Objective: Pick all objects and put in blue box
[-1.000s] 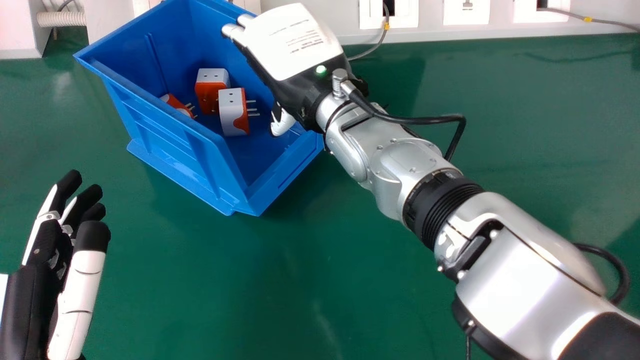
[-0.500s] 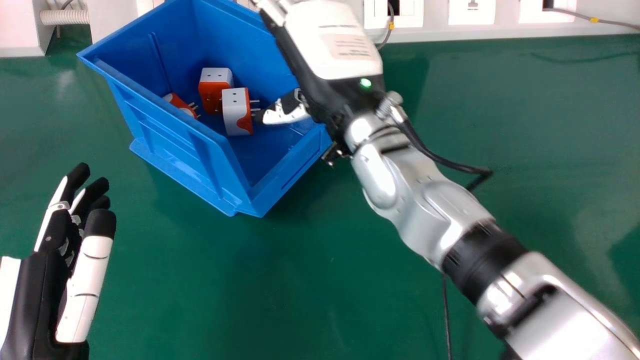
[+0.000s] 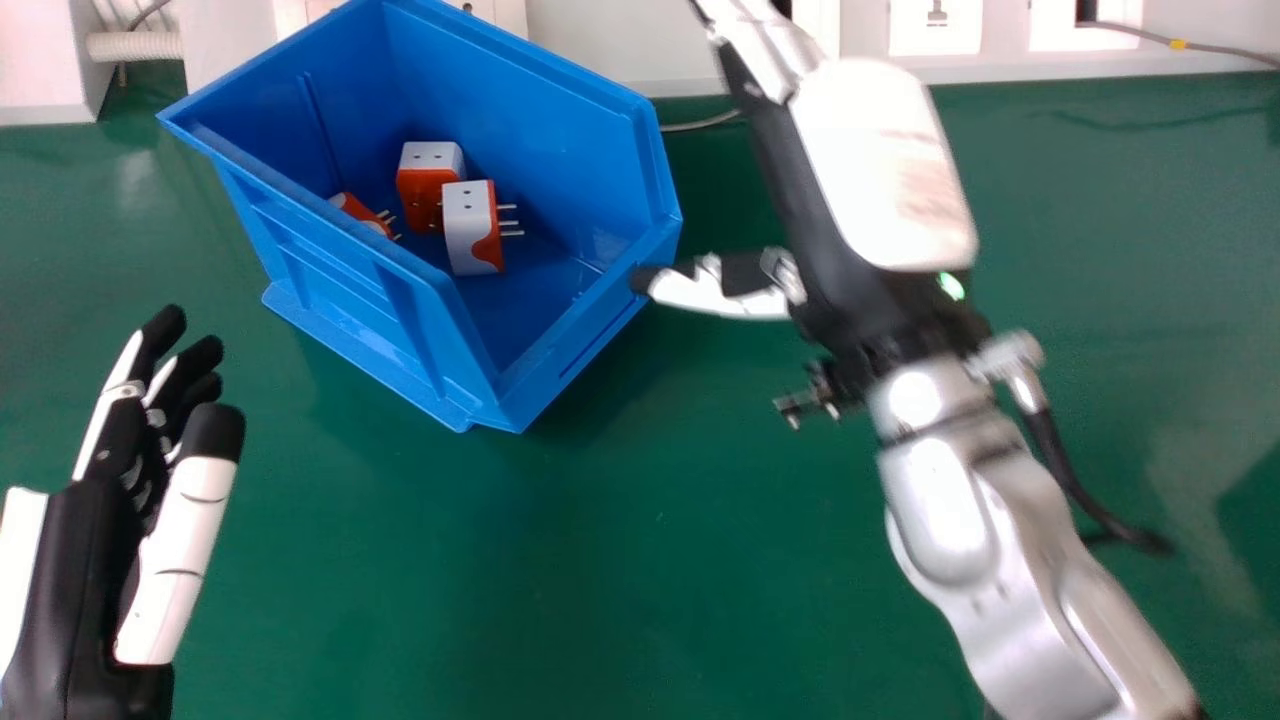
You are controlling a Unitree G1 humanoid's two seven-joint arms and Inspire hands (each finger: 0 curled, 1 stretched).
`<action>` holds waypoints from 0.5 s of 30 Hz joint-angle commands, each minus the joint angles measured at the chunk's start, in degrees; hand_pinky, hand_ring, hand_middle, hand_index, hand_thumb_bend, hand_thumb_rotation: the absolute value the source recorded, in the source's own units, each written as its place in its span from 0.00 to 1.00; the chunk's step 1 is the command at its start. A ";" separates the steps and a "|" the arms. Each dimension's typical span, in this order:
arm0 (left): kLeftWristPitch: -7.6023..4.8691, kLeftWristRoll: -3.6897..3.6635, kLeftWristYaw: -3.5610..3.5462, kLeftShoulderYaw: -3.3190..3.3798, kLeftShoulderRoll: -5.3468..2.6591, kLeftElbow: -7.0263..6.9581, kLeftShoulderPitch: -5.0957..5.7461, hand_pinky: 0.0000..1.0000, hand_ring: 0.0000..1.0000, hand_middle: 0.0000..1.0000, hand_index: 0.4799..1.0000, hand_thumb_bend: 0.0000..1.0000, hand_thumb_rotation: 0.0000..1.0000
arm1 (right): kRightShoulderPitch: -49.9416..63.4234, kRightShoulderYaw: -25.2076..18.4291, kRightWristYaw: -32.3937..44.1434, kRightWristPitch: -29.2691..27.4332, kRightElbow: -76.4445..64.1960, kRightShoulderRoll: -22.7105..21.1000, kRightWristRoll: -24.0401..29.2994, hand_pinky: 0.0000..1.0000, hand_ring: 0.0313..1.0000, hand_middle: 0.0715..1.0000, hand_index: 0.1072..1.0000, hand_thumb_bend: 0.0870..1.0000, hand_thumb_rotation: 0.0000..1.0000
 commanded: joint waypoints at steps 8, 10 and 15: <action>-3.25 -0.62 0.68 -0.09 -0.80 -0.19 -0.01 0.84 0.90 0.90 0.86 0.75 0.88 | 19.15 -8.29 -0.43 -9.38 -7.71 1.52 12.79 0.73 0.90 0.95 0.93 0.38 0.33; -3.51 -0.52 0.86 -0.15 -1.00 0.06 -0.17 0.84 0.90 0.90 0.86 0.75 0.87 | 21.91 -8.87 0.63 -10.32 -7.80 2.28 15.36 0.74 0.91 0.95 0.93 0.36 0.40; -4.07 0.33 1.53 -0.67 -1.55 0.24 -0.21 0.85 0.90 0.90 0.86 0.74 0.87 | 27.73 -10.77 7.93 -9.38 -9.69 4.20 27.32 0.78 0.93 0.97 0.93 0.33 0.68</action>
